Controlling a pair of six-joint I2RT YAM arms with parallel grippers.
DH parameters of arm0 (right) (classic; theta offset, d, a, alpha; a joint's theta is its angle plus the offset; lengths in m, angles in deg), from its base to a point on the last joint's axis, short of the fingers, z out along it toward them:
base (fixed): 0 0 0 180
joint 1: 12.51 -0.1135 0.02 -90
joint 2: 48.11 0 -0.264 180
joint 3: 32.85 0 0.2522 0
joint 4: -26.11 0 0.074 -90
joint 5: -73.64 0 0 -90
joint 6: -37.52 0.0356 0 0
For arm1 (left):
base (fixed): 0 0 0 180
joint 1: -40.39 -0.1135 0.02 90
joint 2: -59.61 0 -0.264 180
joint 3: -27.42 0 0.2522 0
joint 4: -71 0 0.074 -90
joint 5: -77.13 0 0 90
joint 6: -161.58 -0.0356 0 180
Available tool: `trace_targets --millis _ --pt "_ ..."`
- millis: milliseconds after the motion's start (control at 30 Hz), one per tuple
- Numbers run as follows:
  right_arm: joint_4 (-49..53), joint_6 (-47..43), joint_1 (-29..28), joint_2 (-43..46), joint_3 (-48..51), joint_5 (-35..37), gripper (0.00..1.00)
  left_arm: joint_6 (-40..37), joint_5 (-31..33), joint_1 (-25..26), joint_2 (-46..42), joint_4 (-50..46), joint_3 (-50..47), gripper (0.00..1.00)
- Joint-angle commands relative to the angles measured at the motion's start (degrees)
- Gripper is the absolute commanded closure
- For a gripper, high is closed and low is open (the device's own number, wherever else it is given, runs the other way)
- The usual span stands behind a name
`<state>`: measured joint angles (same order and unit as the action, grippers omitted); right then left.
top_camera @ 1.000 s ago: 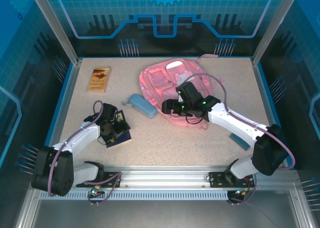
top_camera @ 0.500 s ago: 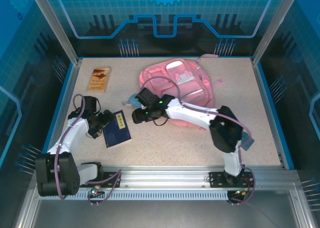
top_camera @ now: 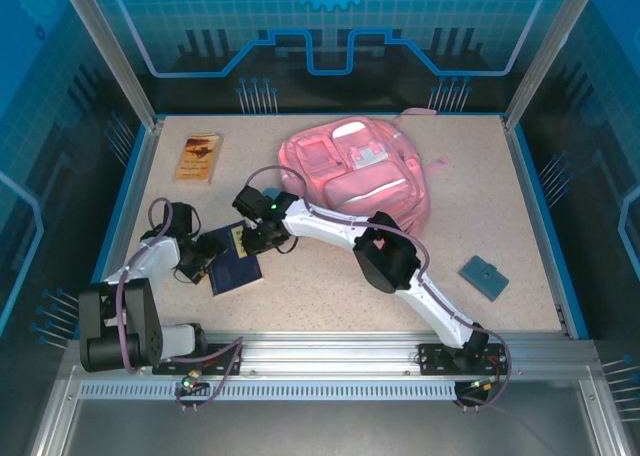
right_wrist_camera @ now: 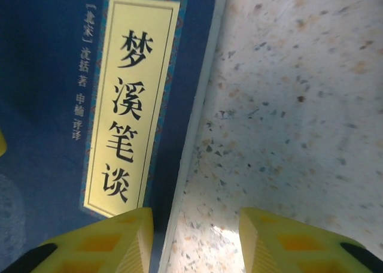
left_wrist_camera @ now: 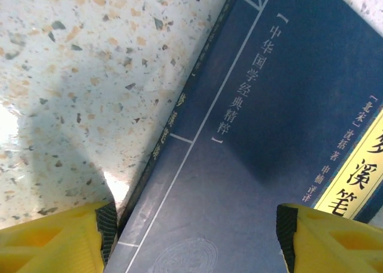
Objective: Pack books, pencil case, and school supplies into a backpack
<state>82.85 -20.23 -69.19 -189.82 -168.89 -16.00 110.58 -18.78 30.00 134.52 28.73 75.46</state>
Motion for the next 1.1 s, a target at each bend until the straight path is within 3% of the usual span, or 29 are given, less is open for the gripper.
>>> trace_targets --millis 0,167,367,467,633,800,1067 --pt "4.6 -1.3 -0.8 -2.8 -3.9 -3.0 0.60 0.4 -2.3 -0.5 1.4 1.8 -1.3 0.30" --pt "6.1 -1.2 -0.8 -3.8 -4.1 -3.0 0.65 -0.3 -2.3 -0.5 2.1 2.0 -2.1 0.31" --pt "7.4 -1.0 -0.5 -4.8 -3.9 -2.6 0.67 -1.4 -3.7 -0.5 2.7 2.2 -2.2 0.24" --pt "7.1 -0.8 -0.1 -4.9 -3.5 -3.9 0.68 -2.3 -8.5 -0.5 2.9 3.2 -1.9 0.24" --pt "5.1 0.0 0.9 -3.7 -0.9 -9.3 0.71 0.2 -21.9 -0.5 0.8 9.6 -2.6 0.29" --pt "1.1 2.0 2.4 -1.6 2.6 -15.6 0.70 0.9 -25.0 -0.5 -2.9 10.8 -2.4 0.37" --pt "0.2 2.6 3.5 -0.5 4.0 -16.7 0.62 2.2 -30.4 -0.5 -8.9 9.0 -0.6 0.40"
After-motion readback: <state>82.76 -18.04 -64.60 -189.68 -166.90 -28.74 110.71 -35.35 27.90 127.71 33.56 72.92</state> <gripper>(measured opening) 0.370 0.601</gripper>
